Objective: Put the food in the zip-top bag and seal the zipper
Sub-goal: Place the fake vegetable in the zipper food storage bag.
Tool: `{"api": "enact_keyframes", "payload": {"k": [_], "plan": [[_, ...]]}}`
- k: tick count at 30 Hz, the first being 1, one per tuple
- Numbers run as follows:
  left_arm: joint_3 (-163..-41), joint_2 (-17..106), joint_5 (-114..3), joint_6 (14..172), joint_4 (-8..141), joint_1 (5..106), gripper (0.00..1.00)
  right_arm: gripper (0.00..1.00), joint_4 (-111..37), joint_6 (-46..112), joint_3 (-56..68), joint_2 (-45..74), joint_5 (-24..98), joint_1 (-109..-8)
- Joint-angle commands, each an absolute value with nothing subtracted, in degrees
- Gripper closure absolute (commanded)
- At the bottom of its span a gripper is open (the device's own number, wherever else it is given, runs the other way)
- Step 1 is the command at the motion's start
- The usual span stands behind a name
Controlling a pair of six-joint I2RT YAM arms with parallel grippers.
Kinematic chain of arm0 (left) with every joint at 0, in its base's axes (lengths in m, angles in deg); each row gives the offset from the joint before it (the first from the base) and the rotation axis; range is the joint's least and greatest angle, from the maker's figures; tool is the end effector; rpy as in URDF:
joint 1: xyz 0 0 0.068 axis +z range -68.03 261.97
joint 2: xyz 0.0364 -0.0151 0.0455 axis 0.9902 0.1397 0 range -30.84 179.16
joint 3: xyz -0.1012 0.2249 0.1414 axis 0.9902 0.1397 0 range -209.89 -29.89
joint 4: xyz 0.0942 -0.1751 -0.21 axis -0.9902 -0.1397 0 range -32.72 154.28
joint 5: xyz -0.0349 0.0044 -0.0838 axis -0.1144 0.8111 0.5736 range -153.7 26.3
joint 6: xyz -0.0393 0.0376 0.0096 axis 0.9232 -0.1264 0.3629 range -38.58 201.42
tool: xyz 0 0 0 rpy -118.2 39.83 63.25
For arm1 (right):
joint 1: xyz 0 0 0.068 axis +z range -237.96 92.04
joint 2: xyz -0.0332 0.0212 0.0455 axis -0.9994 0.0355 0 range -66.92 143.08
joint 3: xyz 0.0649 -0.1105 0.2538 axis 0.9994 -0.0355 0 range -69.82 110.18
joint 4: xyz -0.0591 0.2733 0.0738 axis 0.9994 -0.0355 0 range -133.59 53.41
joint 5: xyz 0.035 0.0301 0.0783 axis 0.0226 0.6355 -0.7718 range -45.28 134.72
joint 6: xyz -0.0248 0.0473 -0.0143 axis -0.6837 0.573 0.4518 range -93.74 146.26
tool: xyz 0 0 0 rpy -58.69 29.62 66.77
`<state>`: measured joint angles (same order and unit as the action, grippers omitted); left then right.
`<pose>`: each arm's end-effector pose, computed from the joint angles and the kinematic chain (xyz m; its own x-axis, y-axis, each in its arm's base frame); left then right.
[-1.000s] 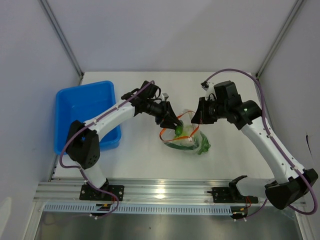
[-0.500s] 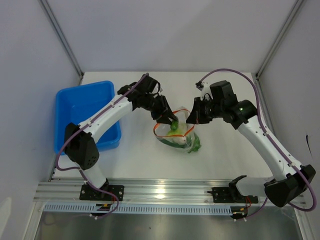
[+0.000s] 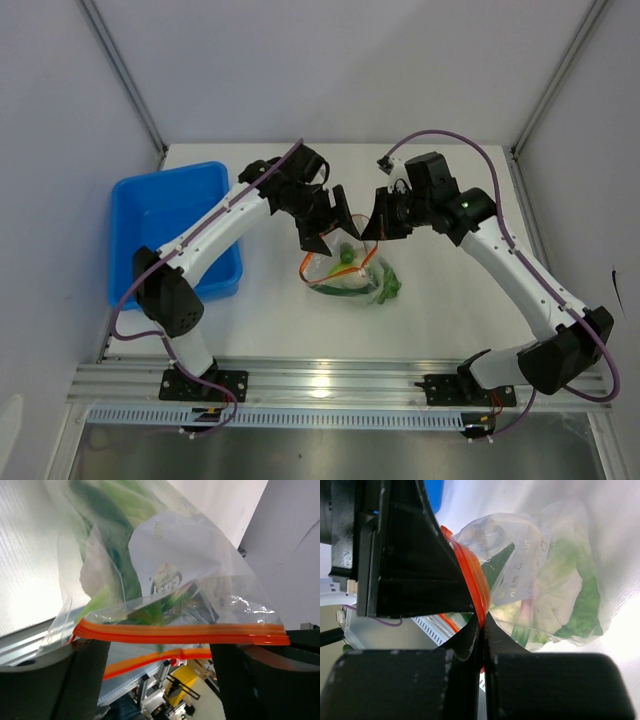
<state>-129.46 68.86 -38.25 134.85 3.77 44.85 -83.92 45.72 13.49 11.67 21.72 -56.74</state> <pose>0.3044 -0.2506 0.3508 -0.9866 -0.1628 0.0086 -0.1334 0.7756 -0.6170 0.2608 0.1753 0.3928 -0.7868 -0.1183 -0.6057 -0.4889 0.7185 0.4947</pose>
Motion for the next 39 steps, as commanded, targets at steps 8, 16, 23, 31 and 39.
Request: {"api": "enact_keyframes", "payload": {"k": [8,16,23,31,39], "plan": [[-131.4,64.1,-40.2,126.7,5.4,45.0,0.21,1.00,-82.1,45.6,17.0,11.0,19.2,-57.4],[-130.0,54.4,-51.7,117.1,2.7,45.3,0.32,1.00,-85.3,45.4,18.6,10.4,15.8,-60.8],[-121.2,48.4,-54.0,111.2,3.5,45.2,0.43,1.00,-87.2,44.6,20.4,11.6,10.9,-63.0],[-109.7,46.3,-44.7,106.9,15.2,45.1,0.41,1.00,-85.8,45.7,18.8,12.2,5.4,-64.9],[-107.1,45.6,-40.5,106.2,22.1,44.0,0.39,1.00,-84.9,47.3,16.8,12.1,2.4,-64.9]]}}
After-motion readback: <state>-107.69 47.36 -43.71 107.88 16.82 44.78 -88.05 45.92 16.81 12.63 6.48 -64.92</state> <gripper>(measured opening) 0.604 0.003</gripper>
